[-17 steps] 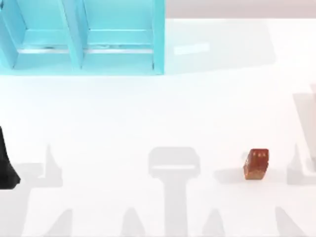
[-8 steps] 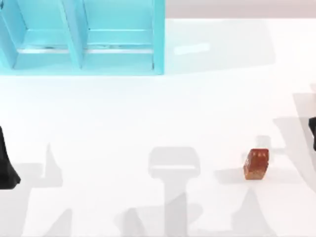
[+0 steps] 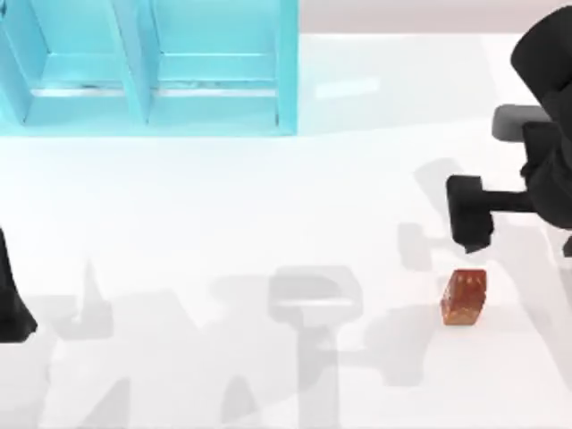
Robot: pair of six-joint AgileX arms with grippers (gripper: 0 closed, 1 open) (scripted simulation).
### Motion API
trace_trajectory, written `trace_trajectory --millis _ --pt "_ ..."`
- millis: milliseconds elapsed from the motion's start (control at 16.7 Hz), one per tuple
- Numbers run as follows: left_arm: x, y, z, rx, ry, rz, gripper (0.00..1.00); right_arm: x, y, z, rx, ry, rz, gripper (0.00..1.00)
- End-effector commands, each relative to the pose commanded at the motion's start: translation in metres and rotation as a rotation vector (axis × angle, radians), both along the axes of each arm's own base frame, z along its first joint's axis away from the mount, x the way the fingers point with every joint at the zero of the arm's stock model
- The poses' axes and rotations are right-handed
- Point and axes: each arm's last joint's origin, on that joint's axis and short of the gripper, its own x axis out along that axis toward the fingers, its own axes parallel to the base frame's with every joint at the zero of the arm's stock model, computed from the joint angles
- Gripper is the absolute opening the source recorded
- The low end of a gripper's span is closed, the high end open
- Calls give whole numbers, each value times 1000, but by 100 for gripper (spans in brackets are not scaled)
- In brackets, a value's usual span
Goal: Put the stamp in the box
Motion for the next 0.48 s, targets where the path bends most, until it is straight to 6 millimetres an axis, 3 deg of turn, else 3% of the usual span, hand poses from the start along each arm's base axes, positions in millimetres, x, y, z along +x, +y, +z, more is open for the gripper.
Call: trace_trajectory --millis 240,480 --pt "0 0 0 0 0 0 100 22 28 -13 -54 135 0 100" --pt "0 0 0 0 0 0 100 26 34 -15 -63 156 0 100"
